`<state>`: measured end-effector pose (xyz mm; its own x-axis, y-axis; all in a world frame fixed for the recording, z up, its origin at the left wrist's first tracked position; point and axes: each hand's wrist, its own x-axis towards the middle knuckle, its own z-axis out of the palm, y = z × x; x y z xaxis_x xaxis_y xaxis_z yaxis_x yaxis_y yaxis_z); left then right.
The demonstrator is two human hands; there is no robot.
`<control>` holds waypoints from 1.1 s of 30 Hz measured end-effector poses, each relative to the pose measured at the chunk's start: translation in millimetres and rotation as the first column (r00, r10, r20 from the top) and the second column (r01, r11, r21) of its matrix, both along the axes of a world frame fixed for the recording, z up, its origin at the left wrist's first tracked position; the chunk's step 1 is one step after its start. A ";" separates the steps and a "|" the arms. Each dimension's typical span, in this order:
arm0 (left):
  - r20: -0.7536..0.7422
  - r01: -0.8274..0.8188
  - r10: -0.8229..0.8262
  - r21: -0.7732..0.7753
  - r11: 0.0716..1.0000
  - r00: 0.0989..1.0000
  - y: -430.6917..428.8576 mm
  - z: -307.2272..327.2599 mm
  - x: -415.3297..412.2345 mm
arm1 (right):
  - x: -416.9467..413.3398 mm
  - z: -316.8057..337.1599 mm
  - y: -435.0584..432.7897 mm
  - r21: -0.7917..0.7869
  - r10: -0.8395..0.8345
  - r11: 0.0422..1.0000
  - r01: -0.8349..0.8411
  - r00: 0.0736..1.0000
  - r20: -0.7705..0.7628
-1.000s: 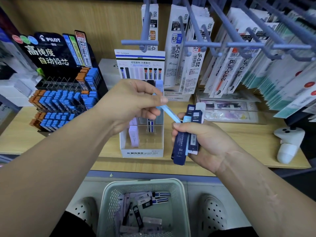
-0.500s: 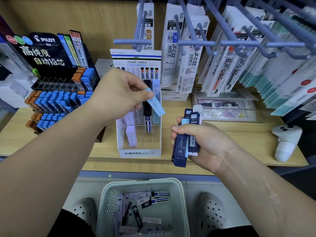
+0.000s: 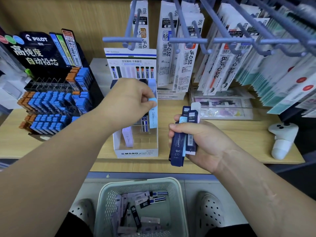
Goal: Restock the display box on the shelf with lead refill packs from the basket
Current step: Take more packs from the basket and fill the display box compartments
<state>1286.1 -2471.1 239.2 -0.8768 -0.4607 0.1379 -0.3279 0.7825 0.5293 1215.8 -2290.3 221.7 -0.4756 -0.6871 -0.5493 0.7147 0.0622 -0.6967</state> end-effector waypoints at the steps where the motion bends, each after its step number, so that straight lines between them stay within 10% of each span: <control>1: 0.001 -0.001 0.001 0.004 1.000 1.000 -0.2 1.1 -0.1 | -0.5 0.2 0.3 0.001 0.000 1.000 0.000 1.000 -0.001; 33: -0.023 -0.094 0.092 -0.232 0.968 0.996 1.6 -11.3 -7.9 | -2.1 -6.5 -0.2 -0.070 -0.066 0.995 0.064 0.998 -0.018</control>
